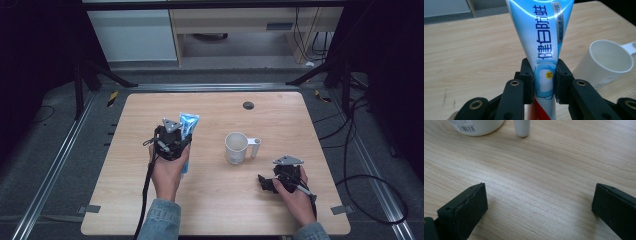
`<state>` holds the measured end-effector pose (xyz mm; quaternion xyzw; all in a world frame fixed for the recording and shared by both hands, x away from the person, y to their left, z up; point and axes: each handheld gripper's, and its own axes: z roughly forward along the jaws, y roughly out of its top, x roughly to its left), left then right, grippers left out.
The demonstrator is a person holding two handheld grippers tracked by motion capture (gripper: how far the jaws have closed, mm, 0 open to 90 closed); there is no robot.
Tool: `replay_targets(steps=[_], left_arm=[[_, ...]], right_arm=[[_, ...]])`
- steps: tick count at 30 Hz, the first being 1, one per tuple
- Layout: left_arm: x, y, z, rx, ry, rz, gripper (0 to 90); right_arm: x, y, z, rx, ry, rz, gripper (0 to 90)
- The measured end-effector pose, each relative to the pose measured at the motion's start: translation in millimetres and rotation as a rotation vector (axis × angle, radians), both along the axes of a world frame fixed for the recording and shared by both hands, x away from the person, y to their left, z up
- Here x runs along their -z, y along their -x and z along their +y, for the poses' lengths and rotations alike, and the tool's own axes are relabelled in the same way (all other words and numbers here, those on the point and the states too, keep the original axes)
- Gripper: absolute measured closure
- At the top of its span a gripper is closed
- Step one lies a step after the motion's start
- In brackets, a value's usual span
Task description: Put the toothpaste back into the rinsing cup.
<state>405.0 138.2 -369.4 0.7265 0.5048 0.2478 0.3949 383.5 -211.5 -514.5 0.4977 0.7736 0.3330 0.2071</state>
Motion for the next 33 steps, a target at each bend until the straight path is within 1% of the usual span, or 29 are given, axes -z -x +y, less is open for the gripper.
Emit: replay_targets(steps=[5, 7, 10, 11, 12, 13, 14, 15, 16, 17, 18, 20, 21, 22, 23, 24, 25, 27, 29, 33], left_arm=[[-8.2, -0.7, -9.3, 0.016, 0.02, -0.036, 72.4], [-12.5, -2.5, -12.5, 0.022, 0.035, -0.063, 72.4], [-17.9, -8.0, -20.3, 0.047, 0.032, -0.079, 72.4], [-18.9, -9.4, -22.7, 0.052, 0.034, -0.083, 72.3], [-20.6, -11.2, -26.5, 0.064, 0.029, -0.087, 72.4], [-21.9, -12.3, -30.6, 0.064, 0.02, -0.095, 72.4], [-23.1, -12.7, -34.6, 0.069, 0.004, -0.099, 72.4], [-24.9, -12.8, -39.9, 0.068, -0.024, -0.116, 72.4], [-26.7, -12.7, -44.2, 0.065, -0.043, -0.136, 72.4], [-28.4, -13.1, -47.5, 0.066, -0.043, -0.146, 72.4], [-29.7, -14.5, -50.2, 0.076, -0.024, -0.152, 72.4], [-30.6, -16.8, -53.4, 0.097, 0.003, -0.14, 72.4], [-30.6, -17.3, -55.4, 0.104, 0.01, -0.139, 72.4], [-30.7, -17.2, -58.0, 0.11, 0.008, -0.143, 72.4], [-31.2, -16.7, -60.5, 0.114, 0.007, -0.147, 72.3], [-31.2, -16.7, -60.5, 0.114, 0.007, -0.147, 72.4], [-31.8, -16.1, -61.8, 0.117, 0.016, -0.154, 72.4], [-33.2, -15.1, -64.4, 0.123, 0.02, -0.166, 72.3], [-35.7, -14.4, -66.5, 0.128, 0.016, -0.175, 72.3], [-41.2, -16.5, -69.2, 0.129, 0.025, -0.196, 72.4]], right_arm=[[0.0, 0.0, 0.0, -0.002, -0.001, 0.0, 0.4], [0.1, 0.0, 0.1, 0.0, -0.002, 0.0, 0.5], [0.1, 0.8, 0.5, -0.006, 0.005, -0.003, 0.6], [0.8, 0.7, 0.7, -0.014, 0.016, -0.014, 0.6], [0.9, 0.7, 0.7, -0.015, 0.017, -0.015, 0.6], [0.5, 0.9, 0.9, -0.013, 0.011, -0.01, 0.7], [0.5, 1.1, 1.0, -0.012, 0.01, -0.01, 0.7], [0.9, 1.4, 0.9, -0.011, 0.017, -0.016, 0.7], [0.9, 1.4, 0.9, -0.011, 0.017, -0.016, 0.7], [0.9, 2.1, 1.5, -0.007, 0.013, -0.015, 0.7], [1.1, 3.2, 1.6, -0.012, 0.018, -0.018, 0.7], [1.0, 4.0, 2.0, -0.009, 0.012, -0.016, 0.7], [1.4, 4.7, 1.2, -0.019, 0.031, -0.022, 0.7], [0.9, 6.2, 2.5, -0.007, 0.015, -0.015, 0.7], [0.9, 7.7, 3.1, -0.003, 0.013, -0.015, 0.7], [0.9, 7.7, 3.1, -0.003, 0.013, -0.015, 0.7], [0.8, 7.9, 3.3, -0.002, 0.011, -0.014, 0.7], [0.9, 7.8, 3.3, -0.002, 0.012, -0.014, 0.6], [0.9, 7.8, 3.2, -0.002, 0.012, -0.014, 0.7], [0.9, 7.8, 3.2, -0.002, 0.012, -0.014, 0.7]])
